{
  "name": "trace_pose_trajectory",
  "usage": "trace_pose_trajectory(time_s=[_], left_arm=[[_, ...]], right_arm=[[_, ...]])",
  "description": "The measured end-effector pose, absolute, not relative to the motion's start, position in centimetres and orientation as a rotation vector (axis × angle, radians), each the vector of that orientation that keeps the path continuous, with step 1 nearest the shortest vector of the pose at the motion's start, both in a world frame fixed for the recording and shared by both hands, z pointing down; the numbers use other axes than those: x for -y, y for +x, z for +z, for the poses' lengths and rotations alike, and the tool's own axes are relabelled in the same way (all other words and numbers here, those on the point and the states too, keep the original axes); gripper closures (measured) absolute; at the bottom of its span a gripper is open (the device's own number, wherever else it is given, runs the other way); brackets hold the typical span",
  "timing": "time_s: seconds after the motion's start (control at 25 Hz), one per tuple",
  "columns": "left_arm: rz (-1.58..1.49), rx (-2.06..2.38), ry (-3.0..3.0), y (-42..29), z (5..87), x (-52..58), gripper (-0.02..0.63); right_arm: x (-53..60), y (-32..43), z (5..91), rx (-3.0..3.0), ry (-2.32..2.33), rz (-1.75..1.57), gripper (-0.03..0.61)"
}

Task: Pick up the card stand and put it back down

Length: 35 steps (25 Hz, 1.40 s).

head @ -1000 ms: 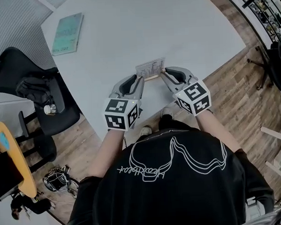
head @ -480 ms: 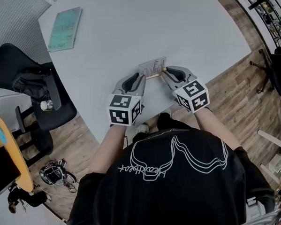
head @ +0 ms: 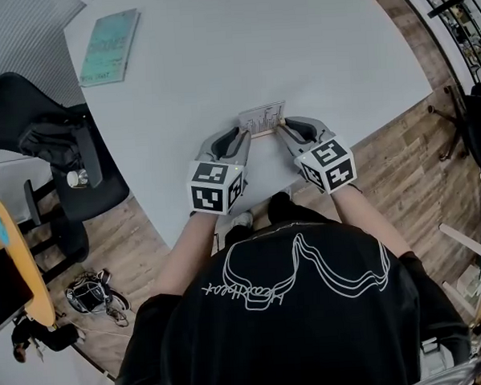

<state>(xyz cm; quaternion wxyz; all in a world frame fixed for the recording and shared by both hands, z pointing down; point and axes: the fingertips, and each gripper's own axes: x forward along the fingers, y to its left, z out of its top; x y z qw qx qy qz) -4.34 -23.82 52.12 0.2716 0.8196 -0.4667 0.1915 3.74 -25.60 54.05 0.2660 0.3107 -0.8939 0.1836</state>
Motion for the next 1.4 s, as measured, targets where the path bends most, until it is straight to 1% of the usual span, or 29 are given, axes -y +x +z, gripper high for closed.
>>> trace_pose_trajectory(time_s=[0.56,0.64,0.84,1.16,1.4], left_arm=[[0.525,1.249,2.22,-4.2,52.9,23.5,0.517],[0.52,1.254,2.217,-4.3,52.8,23.4,0.516],[0.469,1.264,2.197,-5.1,52.1,23.2,0.485],[0.395,1.246,2.226,-6.6,48.6,20.8,0.48],[0.332,1.247,2.294,-7.8,44.4,18.1,0.482]], right_arm=[[25.6,3.9,54.4,2.411,0.879,0.521,0.505],[25.6,3.9,54.2,2.414,0.894,0.527,0.491],[25.9,4.5,53.3,2.414,0.941,0.546,0.454],[23.9,4.6,49.1,2.482,1.001,0.531,0.451],[20.9,4.6,45.0,2.57,1.053,0.567,0.472]])
